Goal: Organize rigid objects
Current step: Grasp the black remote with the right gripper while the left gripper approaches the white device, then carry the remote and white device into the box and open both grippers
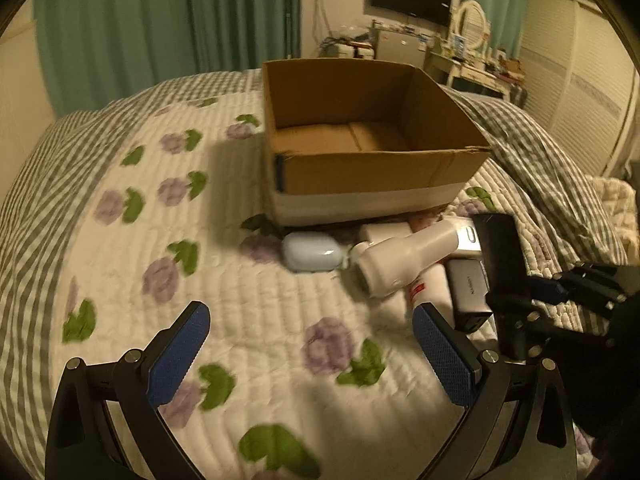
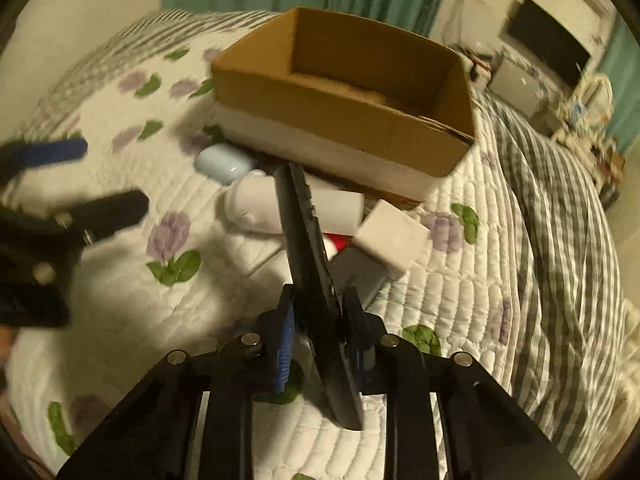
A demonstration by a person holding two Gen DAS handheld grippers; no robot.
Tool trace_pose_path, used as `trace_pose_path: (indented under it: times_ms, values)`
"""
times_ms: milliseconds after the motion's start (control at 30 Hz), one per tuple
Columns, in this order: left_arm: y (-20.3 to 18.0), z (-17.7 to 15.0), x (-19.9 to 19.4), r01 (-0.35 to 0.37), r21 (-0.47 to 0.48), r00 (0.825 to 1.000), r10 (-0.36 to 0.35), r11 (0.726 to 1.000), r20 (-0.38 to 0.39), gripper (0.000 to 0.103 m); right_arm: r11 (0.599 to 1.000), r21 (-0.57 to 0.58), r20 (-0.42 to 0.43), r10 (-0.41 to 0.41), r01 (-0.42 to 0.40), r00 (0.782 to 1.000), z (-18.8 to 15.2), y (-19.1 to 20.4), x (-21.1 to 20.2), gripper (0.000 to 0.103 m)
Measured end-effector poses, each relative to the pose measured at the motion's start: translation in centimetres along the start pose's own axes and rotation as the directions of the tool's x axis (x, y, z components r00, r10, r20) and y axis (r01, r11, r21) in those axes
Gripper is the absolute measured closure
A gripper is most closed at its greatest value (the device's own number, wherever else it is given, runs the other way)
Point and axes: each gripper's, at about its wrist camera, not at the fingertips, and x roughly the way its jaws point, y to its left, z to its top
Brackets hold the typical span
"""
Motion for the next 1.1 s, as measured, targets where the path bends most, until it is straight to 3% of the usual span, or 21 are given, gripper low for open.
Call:
trace_pose_path:
  times_ms: [233, 400, 500, 600, 833, 933, 1100]
  values:
    - [-3.5, 2.0, 3.9, 0.059, 0.078, 0.996, -0.054, 0.995, -0.064, 0.004, 0.99, 0.141, -0.021, 0.006, -0.003, 1.0, 1.9, -4.6, -0.7, 0.085]
    - [-5.4, 2.8, 7.5, 0.06, 0.162, 0.988, -0.035, 0.985, -0.151, 0.022, 0.975, 0.221, -0.055, 0.036, -0.022, 0.998, 2.5, -6.9, 1.0, 0.085]
    - [-5.9, 3.1, 9.3, 0.113, 0.197, 0.975, -0.071, 0.974, -0.209, 0.03, 0.968, 0.25, -0.056, 0.046, -0.031, 0.997, 2.5, -7.7, 1.7, 0.085]
    - [-5.7, 3.6, 9.8, 0.145, 0.2, 0.971, -0.1, 0.969, -0.219, 0.036, 0.964, 0.265, -0.053, 0.05, -0.034, 0.997, 2.7, -8.0, 2.0, 0.085]
    - [-5.7, 3.5, 7.8, 0.181, 0.259, 0.972, -0.132, 0.949, -0.196, 0.041, 0.96, 0.277, -0.053, 0.045, -0.029, 0.998, 2.8, -8.1, 1.9, 0.085]
    - [-5.2, 3.7, 5.6, 0.206, 0.23, 0.971, -0.169, 0.951, -0.169, 0.041, 0.959, 0.281, -0.046, 0.044, -0.029, 0.998, 2.9, -8.1, 1.4, 0.085]
    - [-4.3, 5.0, 1.9, 0.186, 0.198, 0.981, -0.17, 0.962, -0.096, 0.041, 0.959, 0.282, -0.022, 0.034, -0.027, 0.999, 3.3, -7.9, -0.3, 0.084]
